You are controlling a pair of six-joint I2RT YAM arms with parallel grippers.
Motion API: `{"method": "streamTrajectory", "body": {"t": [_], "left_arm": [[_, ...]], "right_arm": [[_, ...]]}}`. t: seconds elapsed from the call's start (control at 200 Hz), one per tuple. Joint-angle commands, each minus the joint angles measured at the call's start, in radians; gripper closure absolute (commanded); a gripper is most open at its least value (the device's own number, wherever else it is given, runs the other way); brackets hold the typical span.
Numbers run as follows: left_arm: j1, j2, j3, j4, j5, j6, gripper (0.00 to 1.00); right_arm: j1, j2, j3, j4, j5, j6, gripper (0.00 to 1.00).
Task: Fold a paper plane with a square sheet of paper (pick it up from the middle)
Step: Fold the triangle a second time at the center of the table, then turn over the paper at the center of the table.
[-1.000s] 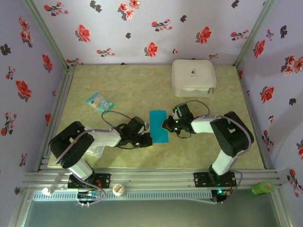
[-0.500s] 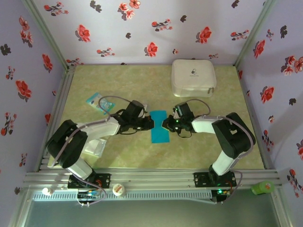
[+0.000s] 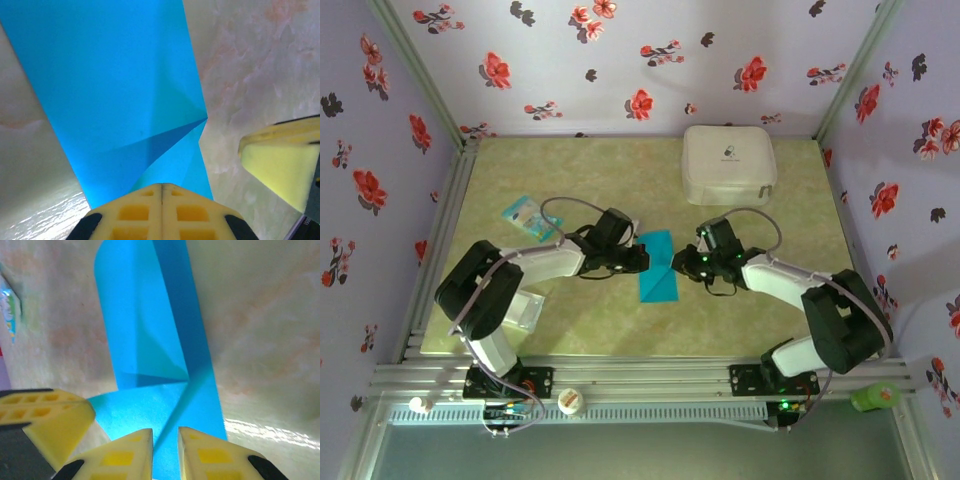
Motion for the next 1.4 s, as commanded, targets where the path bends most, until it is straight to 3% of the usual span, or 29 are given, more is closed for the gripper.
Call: {"method": "streamTrajectory", "body": {"t": [0.0,0.2,0.62,1.395], "left_arm": [[0.0,0.033,0.025,-0.029,0.017,0.036,1.0],[-0.002,0.078,0.022,-0.038,0.014,0.048,1.0],[-0.023,0.137,-0.003,-0.019,0.014,0.049,1.0],[-0.028,0.134,-0.006,-0.015,0.013,0.043,1.0]], "right_arm": [[0.0,-0.025,-0.02,-0.062,0.025,-0.008,0.78],[0.0,-0.005,-0.024,-0.039,-0.01,0.024,0.65],[0.027,0.011,-0.04,-0.058,-0.034,0.064,0.56],[0.09,0.091,-0.014,-0.023,-0.042,0.084,0.58]]}}
